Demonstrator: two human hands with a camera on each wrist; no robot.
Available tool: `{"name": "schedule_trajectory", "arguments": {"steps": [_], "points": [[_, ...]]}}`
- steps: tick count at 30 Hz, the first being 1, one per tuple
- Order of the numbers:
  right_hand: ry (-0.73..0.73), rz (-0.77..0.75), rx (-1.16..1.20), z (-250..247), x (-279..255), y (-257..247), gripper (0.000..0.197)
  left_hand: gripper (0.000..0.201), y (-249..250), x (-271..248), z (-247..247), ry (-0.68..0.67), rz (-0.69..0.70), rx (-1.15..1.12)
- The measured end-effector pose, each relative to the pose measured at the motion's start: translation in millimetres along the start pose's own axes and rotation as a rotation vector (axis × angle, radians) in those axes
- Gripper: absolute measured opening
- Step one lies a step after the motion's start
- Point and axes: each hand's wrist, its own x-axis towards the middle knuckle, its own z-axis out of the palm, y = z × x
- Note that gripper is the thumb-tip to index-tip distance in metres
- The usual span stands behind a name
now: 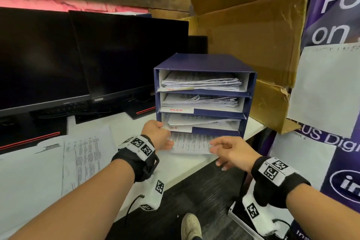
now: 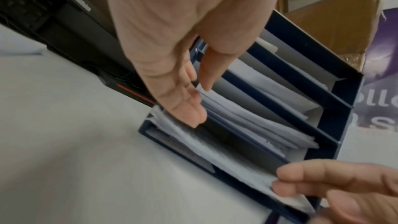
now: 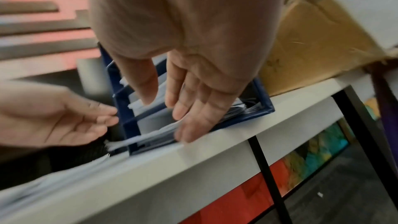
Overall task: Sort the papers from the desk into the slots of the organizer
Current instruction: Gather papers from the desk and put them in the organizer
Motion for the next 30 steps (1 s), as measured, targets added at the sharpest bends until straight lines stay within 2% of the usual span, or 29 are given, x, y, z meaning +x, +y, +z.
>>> {"name": "schedule_trajectory", "arguments": {"steps": [3,6,9,13,16,20,24,30], "points": [[-0.093,-0.081,-0.405,13,13,9,0.041,0.010,-9,2,-16,-0.036,-0.018,0.260],[-0.175,-0.045,-0.689,22,23,7,0.064,0.008,-16,1,-25,-0.134,-0.006,0.535],[-0.236,0.039,-0.944,28,31,1,0.070,0.009,-20,3,-31,-0.177,0.021,0.696],[-0.210,0.092,-1.002,32,42,-5,0.068,0.012,-15,0,-42,-0.183,0.019,0.691],[-0.140,0.024,-0.990,40,42,-17,0.066,0.016,-7,-7,-56,-0.158,0.025,0.663],[-0.105,-0.054,-0.965,61,40,-38,0.050,0.012,3,-19,-77,-0.093,0.035,0.586],[-0.210,-0.148,-0.976,86,32,-63,0.045,0.015,6,-35,-107,-0.010,0.016,0.633],[-0.403,-0.243,-0.963,143,29,-95,0.043,0.024,-2,-50,-178,0.135,-0.071,0.712]]}}
